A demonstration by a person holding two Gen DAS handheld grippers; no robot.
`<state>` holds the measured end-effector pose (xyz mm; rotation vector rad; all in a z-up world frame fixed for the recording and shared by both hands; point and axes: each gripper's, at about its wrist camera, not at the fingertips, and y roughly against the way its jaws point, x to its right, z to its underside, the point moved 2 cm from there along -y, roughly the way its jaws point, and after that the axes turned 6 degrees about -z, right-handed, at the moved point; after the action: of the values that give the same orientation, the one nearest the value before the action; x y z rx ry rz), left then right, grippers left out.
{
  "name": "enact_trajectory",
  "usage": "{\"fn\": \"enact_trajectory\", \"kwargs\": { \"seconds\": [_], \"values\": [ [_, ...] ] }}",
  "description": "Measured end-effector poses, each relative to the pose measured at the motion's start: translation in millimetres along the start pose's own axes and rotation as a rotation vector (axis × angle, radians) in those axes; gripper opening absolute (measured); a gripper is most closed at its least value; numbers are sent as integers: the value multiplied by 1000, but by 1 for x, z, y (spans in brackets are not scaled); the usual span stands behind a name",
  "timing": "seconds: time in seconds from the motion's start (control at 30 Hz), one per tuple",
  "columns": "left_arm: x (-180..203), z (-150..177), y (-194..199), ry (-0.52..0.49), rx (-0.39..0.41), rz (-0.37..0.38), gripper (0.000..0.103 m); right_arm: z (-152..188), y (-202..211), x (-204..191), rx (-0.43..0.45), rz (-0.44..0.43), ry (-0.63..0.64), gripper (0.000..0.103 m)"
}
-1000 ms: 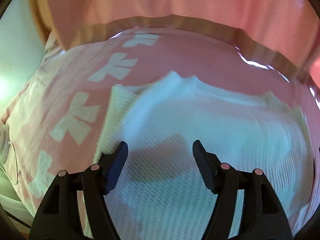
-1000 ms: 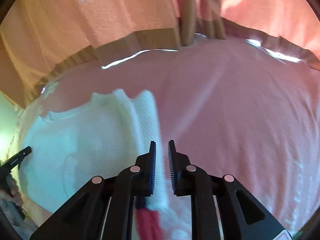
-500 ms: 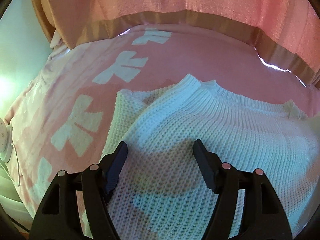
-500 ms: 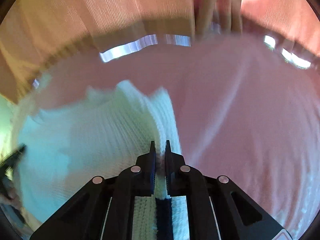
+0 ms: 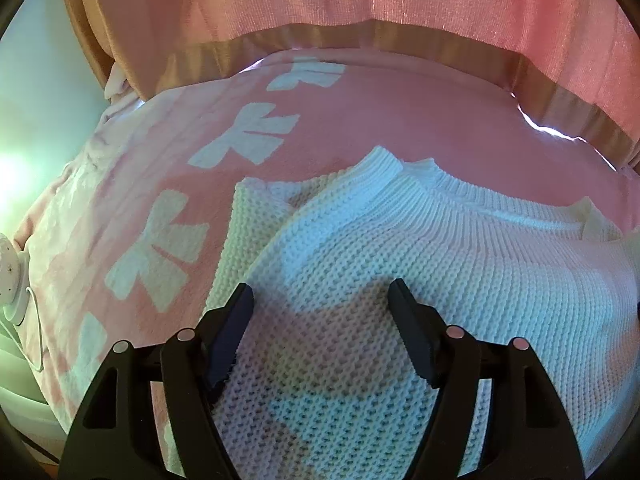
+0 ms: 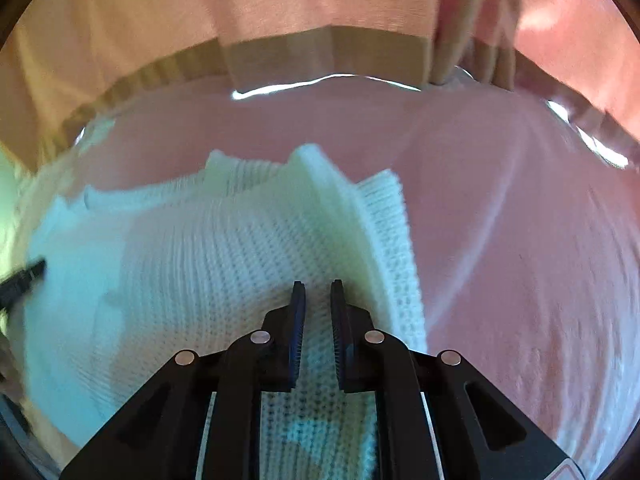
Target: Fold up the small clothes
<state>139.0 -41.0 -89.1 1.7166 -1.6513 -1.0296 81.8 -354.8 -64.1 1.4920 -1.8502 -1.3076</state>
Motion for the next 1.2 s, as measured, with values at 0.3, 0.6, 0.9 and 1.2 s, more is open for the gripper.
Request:
{"fn": "enact_trajectory", "kwargs": {
  "seconds": [0.3, 0.6, 0.9, 1.2],
  "values": [
    [-65, 9, 15, 212, -83, 202, 76, 22, 53, -71, 91, -281, 170, 14],
    [-92, 32, -23, 356, -258, 356, 58, 54, -12, -169, -93, -371, 353, 12],
    [-79, 3, 58, 325, -90, 682, 21, 55, -39, -168, -106, -382, 332, 7],
    [29, -14, 118, 105, -7, 795, 21, 50, -22, -138, -102, -436, 273, 9]
  ]
}}
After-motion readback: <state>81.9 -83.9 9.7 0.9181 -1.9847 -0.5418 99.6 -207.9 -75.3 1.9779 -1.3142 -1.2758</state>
